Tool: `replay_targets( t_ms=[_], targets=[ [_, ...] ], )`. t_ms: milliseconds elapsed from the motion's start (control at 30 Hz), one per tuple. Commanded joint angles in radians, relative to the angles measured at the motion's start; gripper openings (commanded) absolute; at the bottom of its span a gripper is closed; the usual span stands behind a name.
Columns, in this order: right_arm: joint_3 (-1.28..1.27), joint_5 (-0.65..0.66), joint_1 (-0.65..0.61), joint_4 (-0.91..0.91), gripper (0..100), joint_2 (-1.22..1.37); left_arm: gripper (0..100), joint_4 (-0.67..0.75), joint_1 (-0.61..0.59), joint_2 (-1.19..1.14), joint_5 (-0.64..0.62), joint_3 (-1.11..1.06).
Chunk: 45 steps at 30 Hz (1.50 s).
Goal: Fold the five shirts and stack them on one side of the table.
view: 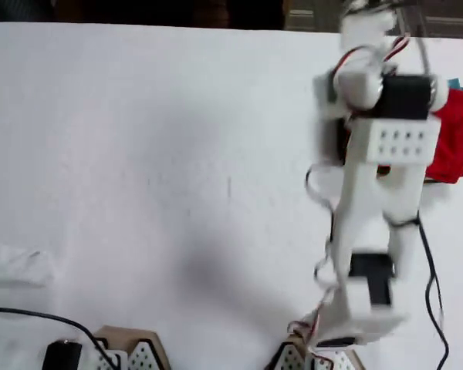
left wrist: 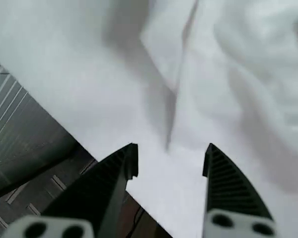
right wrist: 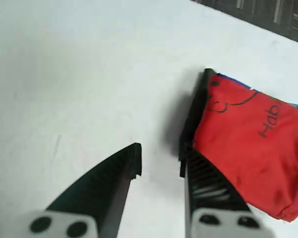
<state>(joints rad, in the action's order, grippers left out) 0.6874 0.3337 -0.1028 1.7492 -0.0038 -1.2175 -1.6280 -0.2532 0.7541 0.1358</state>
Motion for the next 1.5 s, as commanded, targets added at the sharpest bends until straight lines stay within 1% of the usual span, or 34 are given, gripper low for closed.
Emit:
replay_targets(
  t_ms=[0,133,200,300,467,500,533,567,633,667,700,733,933,1133,1267,1467],
  targets=[
    [-0.207,-0.012,-0.056,0.021,13.1,-0.280,23,0.089,-0.011,-0.048,0.037,0.013],
    [-0.354,-0.009,-0.062,0.021,13.4,-0.444,23,0.118,0.002,-0.146,0.087,0.015],
    [-0.423,-0.009,-0.061,0.021,16.3,-0.495,23,0.123,0.008,-0.190,0.103,0.015],
    [-0.506,-0.009,-0.061,0.021,19.4,-0.555,23,0.127,0.020,-0.258,0.104,0.015],
    [-0.591,-0.015,-0.068,0.021,19.4,-0.634,23,0.118,0.054,-0.347,0.104,0.015],
    [-0.606,-0.017,-0.068,0.021,19.4,-0.647,22,0.103,0.057,-0.351,0.104,0.015],
    [-0.621,-0.017,-0.068,0.021,19.4,-0.661,20,0.074,0.060,-0.347,0.104,0.015],
    [-0.640,-0.017,-0.068,0.021,19.4,-0.673,14,0.035,0.066,-0.338,0.101,0.015],
    [-0.680,-0.012,-0.062,0.021,19.4,-0.699,0,-0.048,0.103,-0.307,0.097,0.012],
    [-0.704,-0.011,-0.062,0.021,19.4,-0.713,4,-0.095,0.129,-0.290,0.097,0.008],
    [-0.727,-0.009,-0.061,0.019,19.4,-0.728,4,-0.146,0.160,-0.270,0.095,0.008],
    [-0.750,-0.009,-0.061,0.019,19.4,-0.743,2,-0.186,0.193,-0.253,0.092,0.010],
    [-0.872,-0.009,-0.062,0.013,19.4,-0.783,3,-0.322,0.400,-0.109,-0.025,0.012],
    [-1.010,-0.014,-0.062,-0.088,19.4,-0.780,3,-0.445,0.643,0.089,-0.155,0.005],
    [-1.097,-0.011,-0.061,-0.137,19.4,-0.786,3,-0.482,0.882,0.218,-0.259,0.007],
    [-1.143,-0.009,-0.061,-0.137,19.4,-0.786,3,-0.465,1.343,0.333,-0.399,0.013]
  ],
)
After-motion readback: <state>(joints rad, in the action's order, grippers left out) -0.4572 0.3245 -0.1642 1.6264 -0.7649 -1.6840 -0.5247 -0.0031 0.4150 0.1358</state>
